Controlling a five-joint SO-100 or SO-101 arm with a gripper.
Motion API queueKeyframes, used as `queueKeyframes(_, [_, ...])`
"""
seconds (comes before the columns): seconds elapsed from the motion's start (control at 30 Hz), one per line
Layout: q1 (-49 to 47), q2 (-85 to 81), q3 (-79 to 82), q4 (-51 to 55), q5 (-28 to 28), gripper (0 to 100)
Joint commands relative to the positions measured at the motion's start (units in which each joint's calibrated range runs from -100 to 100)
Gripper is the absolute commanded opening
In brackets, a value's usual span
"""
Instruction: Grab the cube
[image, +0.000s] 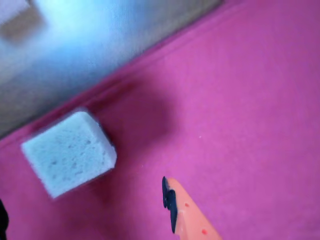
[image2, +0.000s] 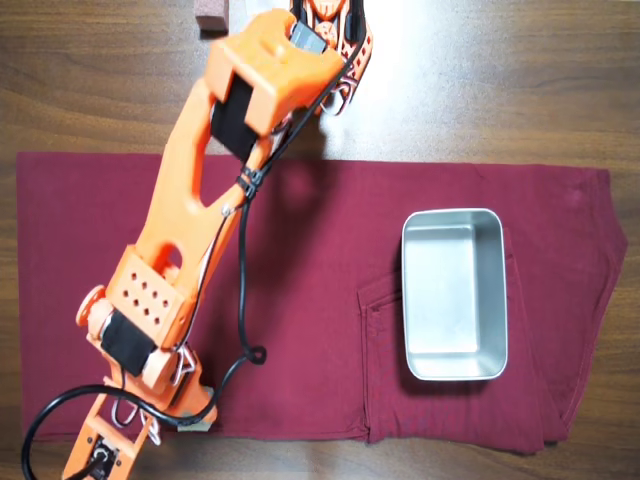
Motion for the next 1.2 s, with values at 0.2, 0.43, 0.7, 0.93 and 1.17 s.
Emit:
queueKeyframes(0.2, [-3.8, 4.3, -4.5, -4.7, -2.1, 40])
queueKeyframes(0.43, [-3.2, 7.1, -4.6, -8.5, -3.1, 30])
queueKeyframes(0.7, [-5.3, 11.8, -4.5, -15.0, -5.7, 0])
queueKeyframes(0.93, [-10.2, -6.7, -4.6, -8.5, -7.0, 0])
queueKeyframes(1.17, [-35.1, -31.3, 8.3, 12.8, -9.2, 0])
